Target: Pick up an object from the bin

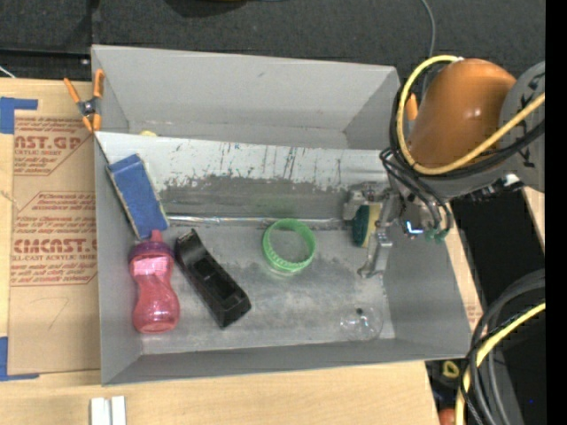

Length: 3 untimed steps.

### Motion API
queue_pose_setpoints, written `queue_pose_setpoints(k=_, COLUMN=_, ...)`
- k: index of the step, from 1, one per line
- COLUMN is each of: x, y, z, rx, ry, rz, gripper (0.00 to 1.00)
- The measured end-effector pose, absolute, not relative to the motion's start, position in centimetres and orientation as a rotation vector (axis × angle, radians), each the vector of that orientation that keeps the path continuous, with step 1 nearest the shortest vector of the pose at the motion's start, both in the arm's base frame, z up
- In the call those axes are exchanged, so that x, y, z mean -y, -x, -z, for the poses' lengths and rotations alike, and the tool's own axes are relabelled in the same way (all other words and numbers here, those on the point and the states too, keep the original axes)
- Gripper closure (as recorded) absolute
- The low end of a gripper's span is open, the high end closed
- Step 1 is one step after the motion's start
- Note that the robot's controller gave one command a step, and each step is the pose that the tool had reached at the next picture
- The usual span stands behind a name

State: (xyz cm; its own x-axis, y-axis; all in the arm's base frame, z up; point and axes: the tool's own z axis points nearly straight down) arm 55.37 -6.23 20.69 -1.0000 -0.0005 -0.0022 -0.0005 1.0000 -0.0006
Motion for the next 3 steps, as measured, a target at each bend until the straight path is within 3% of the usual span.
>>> queue_pose_setpoints(k=1, x=-0.7, y=-53.9, z=-18.0, rx=-3.136, ry=-0.129, rz=-0.001, gripper=1.0)
queue_pose_setpoints(k=2, x=-0.7, y=-53.9, z=-18.0, rx=-3.136, ry=-0.129, rz=-0.001, gripper=1.0)
queue_pose_setpoints(k=3, x=-1.8, y=-56.1, z=-17.2, rx=-3.128, ry=-0.214, rz=-0.004, gripper=1.0)
